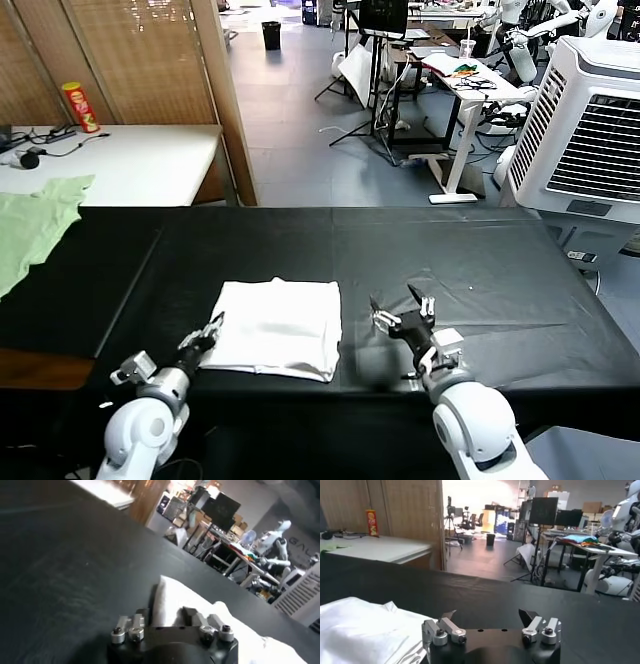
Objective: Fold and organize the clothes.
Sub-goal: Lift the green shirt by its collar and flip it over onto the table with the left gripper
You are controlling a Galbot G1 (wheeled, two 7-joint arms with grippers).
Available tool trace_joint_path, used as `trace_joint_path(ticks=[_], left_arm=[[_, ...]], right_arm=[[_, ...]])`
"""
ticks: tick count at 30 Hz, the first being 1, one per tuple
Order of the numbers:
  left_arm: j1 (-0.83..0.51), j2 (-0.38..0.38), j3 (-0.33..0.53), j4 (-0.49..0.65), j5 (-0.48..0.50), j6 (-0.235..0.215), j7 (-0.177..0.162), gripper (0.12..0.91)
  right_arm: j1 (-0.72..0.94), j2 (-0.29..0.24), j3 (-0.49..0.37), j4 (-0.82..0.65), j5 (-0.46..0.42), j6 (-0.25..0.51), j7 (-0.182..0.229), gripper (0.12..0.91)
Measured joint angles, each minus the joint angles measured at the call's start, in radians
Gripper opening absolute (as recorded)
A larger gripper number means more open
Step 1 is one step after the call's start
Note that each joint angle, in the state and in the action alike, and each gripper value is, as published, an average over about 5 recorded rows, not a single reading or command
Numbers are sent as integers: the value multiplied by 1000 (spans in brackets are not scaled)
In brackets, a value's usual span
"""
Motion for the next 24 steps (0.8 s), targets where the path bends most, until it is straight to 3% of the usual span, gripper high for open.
trace_joint_path(ticks=[3, 11, 15, 20, 24], left_arm=[[-1, 3, -1, -3, 36, -2, -4, 163], [9, 59, -24, -28, 314, -23, -2, 145], [29, 137, -59, -48, 412, -46, 6, 145], [58, 266, -127, -70, 465, -82, 9, 145], [73, 372, -192, -93, 501, -93, -10, 145]], right_arm=[[-8, 4, 2, 0, -17, 7, -3, 798], [-29, 10, 17, 6, -30, 14, -5, 798], [-32, 13, 16, 7, -33, 14, -5, 798], [-28, 14, 10, 7, -34, 13, -5, 798], [-25, 18, 8, 7, -34, 12, -5, 798]])
